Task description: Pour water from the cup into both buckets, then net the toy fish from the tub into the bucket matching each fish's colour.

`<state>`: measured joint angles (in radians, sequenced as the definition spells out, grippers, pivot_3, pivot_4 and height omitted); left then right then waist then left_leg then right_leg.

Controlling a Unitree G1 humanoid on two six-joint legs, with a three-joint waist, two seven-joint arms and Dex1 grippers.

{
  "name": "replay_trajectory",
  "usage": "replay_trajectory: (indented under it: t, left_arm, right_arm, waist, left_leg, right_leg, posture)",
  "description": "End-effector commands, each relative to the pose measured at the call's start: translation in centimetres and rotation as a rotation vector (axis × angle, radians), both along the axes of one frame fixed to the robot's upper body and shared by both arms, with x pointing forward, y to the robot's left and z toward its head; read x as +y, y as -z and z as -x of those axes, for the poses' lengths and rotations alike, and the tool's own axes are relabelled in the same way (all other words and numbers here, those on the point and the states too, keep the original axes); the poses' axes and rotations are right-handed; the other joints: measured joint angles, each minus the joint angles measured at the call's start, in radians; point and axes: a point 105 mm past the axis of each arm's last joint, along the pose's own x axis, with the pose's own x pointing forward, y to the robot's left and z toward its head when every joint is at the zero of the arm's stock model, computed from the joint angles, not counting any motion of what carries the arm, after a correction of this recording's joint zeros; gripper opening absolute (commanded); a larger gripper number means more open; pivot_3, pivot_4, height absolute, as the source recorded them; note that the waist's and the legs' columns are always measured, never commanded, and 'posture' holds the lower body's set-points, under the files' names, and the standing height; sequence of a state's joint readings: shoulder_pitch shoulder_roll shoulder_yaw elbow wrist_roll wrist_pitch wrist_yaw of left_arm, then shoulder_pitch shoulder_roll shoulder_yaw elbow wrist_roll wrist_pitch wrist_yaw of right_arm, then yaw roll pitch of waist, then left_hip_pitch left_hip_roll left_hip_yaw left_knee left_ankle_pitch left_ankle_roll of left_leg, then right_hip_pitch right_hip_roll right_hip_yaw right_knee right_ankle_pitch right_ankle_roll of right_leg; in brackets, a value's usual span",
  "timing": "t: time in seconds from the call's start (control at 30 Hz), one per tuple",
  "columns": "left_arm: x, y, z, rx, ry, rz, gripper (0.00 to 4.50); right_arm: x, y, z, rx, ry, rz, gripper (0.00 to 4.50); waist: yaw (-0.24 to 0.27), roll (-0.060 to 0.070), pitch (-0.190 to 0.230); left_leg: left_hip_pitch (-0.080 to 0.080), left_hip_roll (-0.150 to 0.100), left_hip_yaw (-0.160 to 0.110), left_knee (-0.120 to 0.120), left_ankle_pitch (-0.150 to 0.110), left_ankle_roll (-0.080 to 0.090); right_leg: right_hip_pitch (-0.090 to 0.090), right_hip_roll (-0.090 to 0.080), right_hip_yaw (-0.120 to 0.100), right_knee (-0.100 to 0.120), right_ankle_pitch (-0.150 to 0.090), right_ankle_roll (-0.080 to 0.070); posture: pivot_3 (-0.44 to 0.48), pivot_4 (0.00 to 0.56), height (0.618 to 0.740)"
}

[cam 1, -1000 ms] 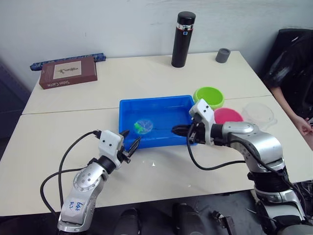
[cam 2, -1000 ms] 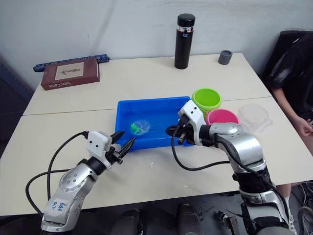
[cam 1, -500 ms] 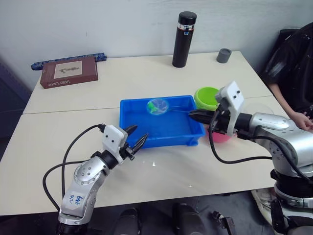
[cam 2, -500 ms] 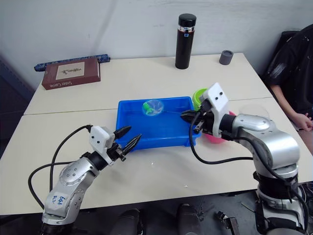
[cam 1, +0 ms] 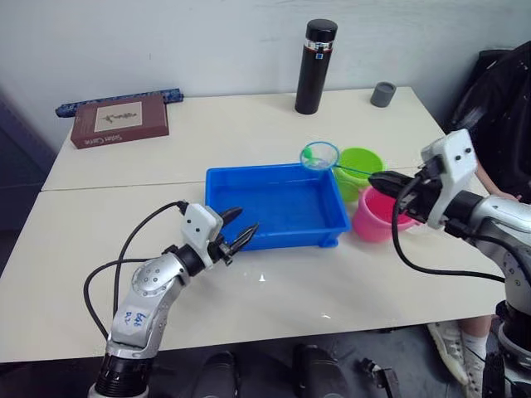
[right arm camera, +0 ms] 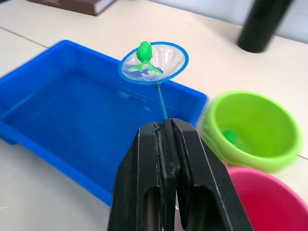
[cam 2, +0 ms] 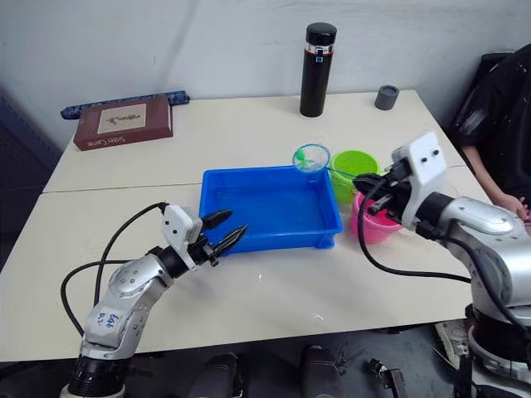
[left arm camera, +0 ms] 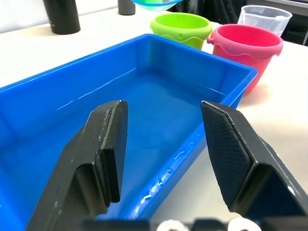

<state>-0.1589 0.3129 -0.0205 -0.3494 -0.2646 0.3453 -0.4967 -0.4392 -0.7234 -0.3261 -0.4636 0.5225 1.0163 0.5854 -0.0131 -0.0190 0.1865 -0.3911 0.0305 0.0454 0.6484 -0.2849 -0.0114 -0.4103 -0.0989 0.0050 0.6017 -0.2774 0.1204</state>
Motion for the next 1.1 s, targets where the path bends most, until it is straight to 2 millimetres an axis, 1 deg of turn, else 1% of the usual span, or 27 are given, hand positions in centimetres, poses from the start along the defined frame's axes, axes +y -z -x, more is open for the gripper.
replay_trajectory:
  t: [0.03,0.17,0.33,0.57,0.67,0.73,0.83,0.87,0.97,1.1]
  left_arm:
    - [-0.5,-0.9,0.1,-0.043,0.035,0.01,2.67]
    - [-0.6,-0.9,0.0,-0.046,0.039,0.01,2.67]
    - [-0.6,-1.0,-0.1,-0.049,0.038,0.011,2.67]
    - [-0.5,-0.9,0.0,-0.049,0.029,0.013,2.67]
    - [-0.5,-0.9,0.1,-0.049,0.028,0.013,2.67]
    - [-0.5,-0.9,0.1,-0.049,0.026,0.013,2.67]
    - [-0.4,-0.9,0.1,-0.05,0.022,0.013,2.67]
    - [-0.4,-0.9,0.1,-0.05,0.021,0.012,2.67]
    - [-0.4,-0.9,0.1,-0.051,0.021,0.012,2.67]
    - [-0.4,-0.9,0.1,-0.05,0.022,0.012,2.67]
  right_arm:
    - [-2.9,-1.1,-0.4,-0.098,0.119,0.081,0.0]
    - [-4.4,-0.5,-0.9,-0.126,0.168,0.157,0.0]
    - [-5.5,0.7,-1.4,-0.162,0.197,0.283,0.0]
    - [-6.6,2.0,-1.9,-0.275,0.213,0.596,0.0]
    - [-7.3,2.1,-2.3,-0.312,0.237,0.669,0.0]
    - [-7.4,1.8,-2.4,-0.351,0.232,0.723,0.0]
    - [-7.2,1.4,-2.3,-0.438,0.203,0.868,0.0]
    - [-7.0,1.4,-2.3,-0.473,0.183,0.941,0.0]
    - [-6.6,1.5,-2.0,-0.556,0.124,1.085,0.0]
    - [-6.3,1.7,-1.8,-0.627,0.064,1.209,0.0]
  waist:
    - [0.003,0.0,0.0]
    - [0.008,0.0,0.0]
    - [0.01,0.0,0.0]
    - [0.01,0.0,0.0]
    - [0.01,0.0,0.0]
    - [0.01,0.0,0.0]
    - [0.009,0.0,0.0]
    - [0.009,0.0,0.0]
    - [0.01,0.0,0.0]
    - [0.01,0.0,0.0]
  left_leg:
    - [0.0,0.0,0.0,0.0,0.0,0.0]
    - [0.0,0.0,0.006,0.0,0.0,0.0]
    - [0.0,0.0,0.007,0.0,0.0,0.0]
    - [0.0,0.0,0.008,0.0,0.0,0.0]
    - [0.0,0.0,0.008,0.0,0.0,0.0]
    - [0.0,0.0,0.008,0.001,0.0,0.0]
    - [0.0,0.0,0.009,0.001,0.0,0.0]
    - [0.0,0.0,0.009,0.0,0.0,0.0]
    - [0.0,0.0,0.009,0.001,0.0,0.0]
    - [0.001,0.0,0.009,0.001,0.0,0.0]
  right_leg:
    - [0.0,0.0,0.0,0.0,0.0,0.0]
    - [0.0,0.001,0.0,0.0,0.0,0.0]
    - [0.0,0.001,0.0,0.0,0.0,0.001]
    - [0.0,0.001,0.0,0.0,0.001,0.001]
    - [0.0,0.002,0.0,-0.001,0.001,0.001]
    - [0.0,0.002,0.001,0.0,0.001,0.002]
    - [0.0,0.002,0.001,0.0,0.001,0.002]
    - [0.0,0.002,0.001,0.0,0.001,0.002]
    - [0.0,0.002,0.001,0.0,0.001,0.002]
    - [0.0,0.002,0.001,-0.001,0.001,0.002]
  posture:
    - [0.0,0.15,0.74]
    - [0.0,0.15,0.74]
    - [0.0,0.15,0.74]
    - [0.0,0.15,0.74]
    - [0.0,0.15,0.74]
    - [0.0,0.15,0.74]
    - [0.0,0.15,0.74]
    - [0.0,0.15,0.74]
    - [0.0,0.15,0.74]
    - [0.0,0.15,0.74]
